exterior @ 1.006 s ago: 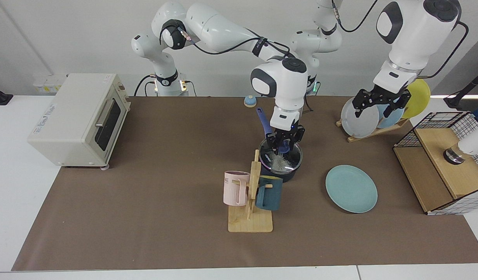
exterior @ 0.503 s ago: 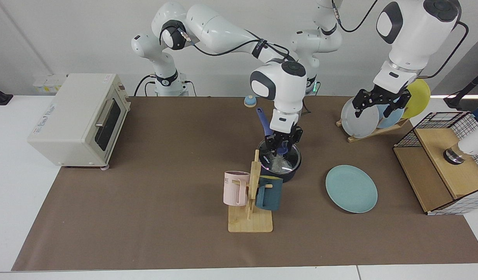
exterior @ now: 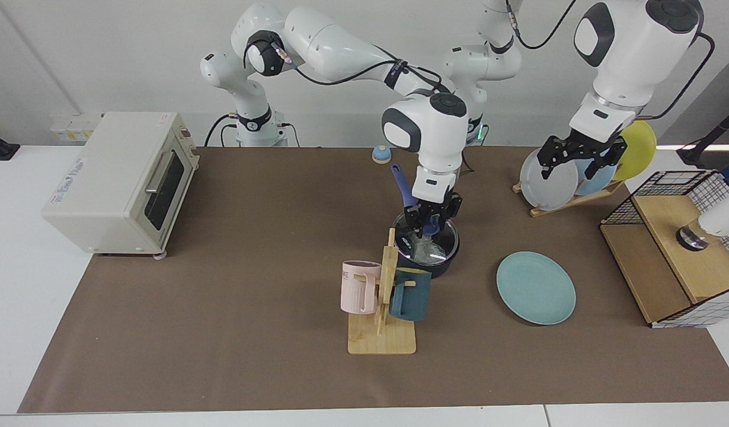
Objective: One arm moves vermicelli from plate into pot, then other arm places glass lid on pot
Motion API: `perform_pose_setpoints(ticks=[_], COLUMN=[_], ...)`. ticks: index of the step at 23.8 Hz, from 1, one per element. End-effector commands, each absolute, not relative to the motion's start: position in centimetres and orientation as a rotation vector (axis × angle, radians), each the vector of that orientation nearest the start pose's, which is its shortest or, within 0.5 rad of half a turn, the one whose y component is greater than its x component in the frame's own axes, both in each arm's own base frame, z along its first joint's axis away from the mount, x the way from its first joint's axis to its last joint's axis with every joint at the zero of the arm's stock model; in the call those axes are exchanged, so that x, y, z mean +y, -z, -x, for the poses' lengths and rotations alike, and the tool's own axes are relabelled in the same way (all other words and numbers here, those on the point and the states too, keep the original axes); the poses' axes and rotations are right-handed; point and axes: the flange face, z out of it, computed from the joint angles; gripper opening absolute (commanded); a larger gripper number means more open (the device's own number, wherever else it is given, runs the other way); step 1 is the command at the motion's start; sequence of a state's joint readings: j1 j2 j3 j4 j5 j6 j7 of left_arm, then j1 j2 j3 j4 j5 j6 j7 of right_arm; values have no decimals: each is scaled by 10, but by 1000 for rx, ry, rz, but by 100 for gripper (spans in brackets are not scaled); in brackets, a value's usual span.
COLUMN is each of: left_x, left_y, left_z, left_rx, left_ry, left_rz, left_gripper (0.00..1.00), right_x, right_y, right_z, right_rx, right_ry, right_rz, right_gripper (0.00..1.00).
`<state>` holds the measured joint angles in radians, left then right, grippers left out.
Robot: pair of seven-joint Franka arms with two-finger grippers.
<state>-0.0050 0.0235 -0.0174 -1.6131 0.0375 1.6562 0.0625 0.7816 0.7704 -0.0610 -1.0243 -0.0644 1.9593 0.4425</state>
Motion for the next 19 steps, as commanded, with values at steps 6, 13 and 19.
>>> perform_pose_setpoints(ticks=[6,13,19], left_x=[-9,-9,-10], left_y=[-599,-600,-599], left_z=[-566,-565,-566], left_rx=[141,141,143], left_ry=[33,35,30], left_rz=[3119,3119,3119], left_gripper=[100,100,100], right_x=[520,519,521], right_y=[-409,-408,-409], right_z=[-575,-577,-574], right_rx=[-536,-532,-537], right_ry=[295,301,300], right_rz=[3065,3068,3063], right_gripper=[0,95,98])
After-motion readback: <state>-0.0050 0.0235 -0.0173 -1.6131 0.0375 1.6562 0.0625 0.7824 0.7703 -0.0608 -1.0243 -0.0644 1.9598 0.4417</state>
